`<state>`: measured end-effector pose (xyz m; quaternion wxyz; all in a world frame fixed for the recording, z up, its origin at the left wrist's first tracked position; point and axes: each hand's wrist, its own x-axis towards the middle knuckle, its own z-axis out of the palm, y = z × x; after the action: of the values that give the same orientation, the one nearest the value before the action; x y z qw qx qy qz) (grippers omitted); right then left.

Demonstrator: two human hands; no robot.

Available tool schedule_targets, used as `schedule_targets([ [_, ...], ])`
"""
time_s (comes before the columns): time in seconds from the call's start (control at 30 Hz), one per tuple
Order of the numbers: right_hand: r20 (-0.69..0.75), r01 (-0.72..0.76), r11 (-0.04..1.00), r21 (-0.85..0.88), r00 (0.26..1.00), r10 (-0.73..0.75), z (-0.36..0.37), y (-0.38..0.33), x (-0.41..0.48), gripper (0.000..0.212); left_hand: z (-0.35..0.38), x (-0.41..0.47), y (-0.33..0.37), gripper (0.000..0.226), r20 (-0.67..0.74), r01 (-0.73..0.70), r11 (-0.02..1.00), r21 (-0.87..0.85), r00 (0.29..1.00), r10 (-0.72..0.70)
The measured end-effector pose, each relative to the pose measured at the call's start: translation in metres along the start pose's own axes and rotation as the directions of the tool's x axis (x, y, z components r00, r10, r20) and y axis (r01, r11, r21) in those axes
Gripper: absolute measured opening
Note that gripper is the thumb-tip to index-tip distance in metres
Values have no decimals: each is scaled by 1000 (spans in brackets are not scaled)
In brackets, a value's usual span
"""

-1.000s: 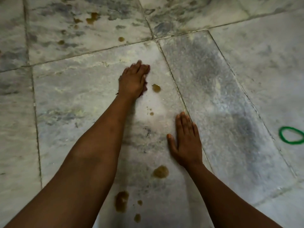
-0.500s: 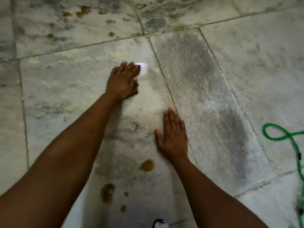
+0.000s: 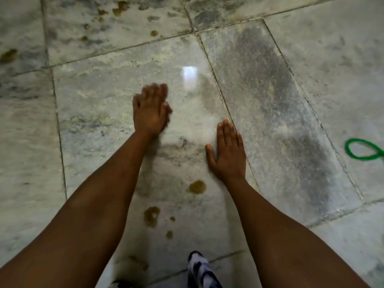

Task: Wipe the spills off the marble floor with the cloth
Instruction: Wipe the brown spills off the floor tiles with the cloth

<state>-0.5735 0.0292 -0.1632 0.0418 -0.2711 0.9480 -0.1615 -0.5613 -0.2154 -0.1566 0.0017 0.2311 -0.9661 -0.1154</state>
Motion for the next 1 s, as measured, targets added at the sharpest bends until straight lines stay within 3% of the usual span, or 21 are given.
schedule_targets([
  [0.07,-3,2,1000,1,1000,-2,0,0,1,70,-1,20,16,54,-16,170,985,-38,985,-171],
  [0.1,-1,2,1000,1,1000,-2,0,1,1,70,0,24,27,54,-16,165,985,-45,986,-166],
  [0.23,-1,1,1000,-23,1000,-1,1,1,1,70,14,-13,56,55,28,-222,974,-40,974,223],
  [0.33,-7,0,1000,-21,1000,0,2,1,0,69,11,-60,33,58,159,-531,847,-32,834,529],
  [0.4,-6,1,1000,-22,1000,-1,2,1,0,70,3,-71,-3,58,208,-659,752,-18,733,648],
  [0.47,0,-4,1000,-23,1000,4,2,2,0,70,-6,-65,-40,56,176,-617,786,-29,771,612],
  [0.57,3,-4,1000,-28,1000,4,2,3,0,70,-13,-32,-69,53,46,-273,962,-17,961,274],
  [0.63,3,-2,1000,-28,1000,2,2,3,1,70,-13,-4,-61,53,-30,-57,997,-44,998,56],
  [0.7,7,1,999,-35,1000,0,1,3,1,70,-9,14,-38,52,-51,16,998,-60,999,-19],
  [0.77,11,-1,999,-43,1000,1,1,2,0,70,-3,13,-14,53,-34,-42,997,-63,999,39],
  [0.83,14,0,999,-37,1000,1,1,1,-1,70,0,-11,-3,55,10,-183,982,-56,983,184],
  [1.0,38,-4,999,-46,999,6,1,3,0,71,-6,-94,-48,56,150,-510,859,-53,846,511],
])
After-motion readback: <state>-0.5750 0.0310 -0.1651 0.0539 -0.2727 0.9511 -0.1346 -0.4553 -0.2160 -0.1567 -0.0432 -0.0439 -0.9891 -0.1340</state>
